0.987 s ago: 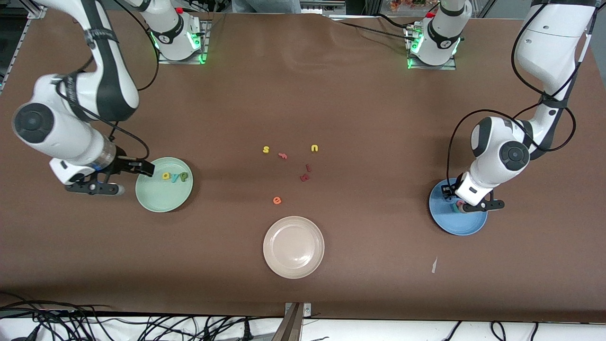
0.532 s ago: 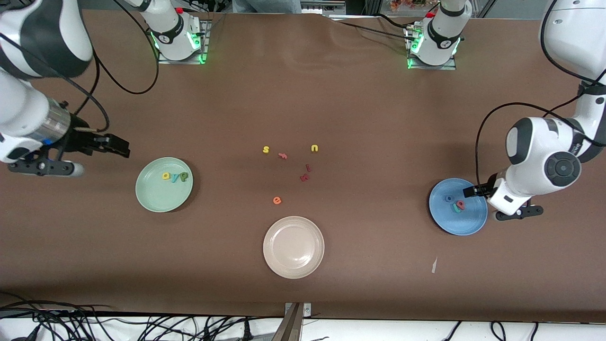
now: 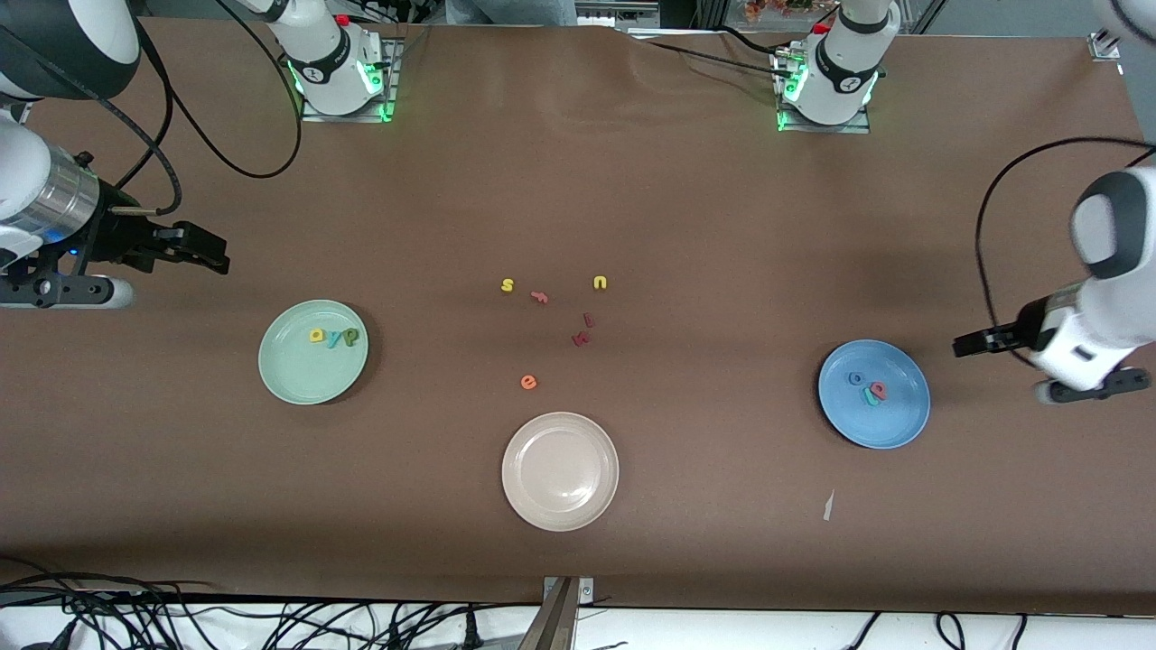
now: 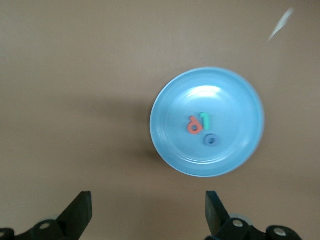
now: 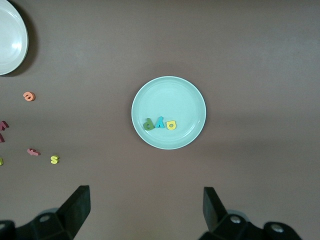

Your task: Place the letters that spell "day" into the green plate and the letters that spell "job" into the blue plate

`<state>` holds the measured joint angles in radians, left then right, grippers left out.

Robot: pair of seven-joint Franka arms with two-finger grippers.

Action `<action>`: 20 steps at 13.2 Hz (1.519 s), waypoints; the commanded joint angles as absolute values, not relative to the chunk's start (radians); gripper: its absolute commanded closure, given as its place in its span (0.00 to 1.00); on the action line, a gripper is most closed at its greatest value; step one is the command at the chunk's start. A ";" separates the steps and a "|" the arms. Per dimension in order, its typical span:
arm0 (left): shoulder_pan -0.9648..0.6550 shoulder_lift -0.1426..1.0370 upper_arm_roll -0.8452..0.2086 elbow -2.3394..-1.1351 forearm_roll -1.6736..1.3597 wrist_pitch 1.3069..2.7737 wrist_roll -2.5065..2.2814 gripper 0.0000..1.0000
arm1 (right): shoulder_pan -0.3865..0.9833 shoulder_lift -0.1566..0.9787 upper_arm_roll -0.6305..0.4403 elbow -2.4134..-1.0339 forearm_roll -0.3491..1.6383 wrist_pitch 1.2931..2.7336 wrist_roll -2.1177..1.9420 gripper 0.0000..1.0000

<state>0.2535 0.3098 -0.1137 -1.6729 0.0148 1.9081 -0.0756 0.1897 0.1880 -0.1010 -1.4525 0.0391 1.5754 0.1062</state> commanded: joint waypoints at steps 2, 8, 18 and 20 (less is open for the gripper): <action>0.164 0.093 -0.015 -1.692 -0.070 1.777 -0.034 0.00 | 0.184 0.160 -0.092 -1.480 0.031 1.566 0.092 0.00; 0.141 0.009 -0.103 -1.597 -0.066 1.605 -0.035 0.00 | 0.184 0.156 -0.095 -1.470 0.029 1.560 0.029 0.00; 0.141 0.017 -0.106 -1.589 -0.069 1.548 -0.052 0.00 | 0.187 0.167 -0.095 -1.470 0.032 1.569 0.017 0.00; 0.140 0.015 -0.107 -1.589 -0.069 1.548 -0.052 0.00 | 0.190 0.166 -0.095 -1.470 0.035 1.571 0.018 0.00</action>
<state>0.1334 0.0053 -0.1031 -1.6206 -0.0587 1.5729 -0.0565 0.1903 0.1820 -0.1003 -1.4561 0.0388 1.5741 0.0305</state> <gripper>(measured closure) 0.000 0.000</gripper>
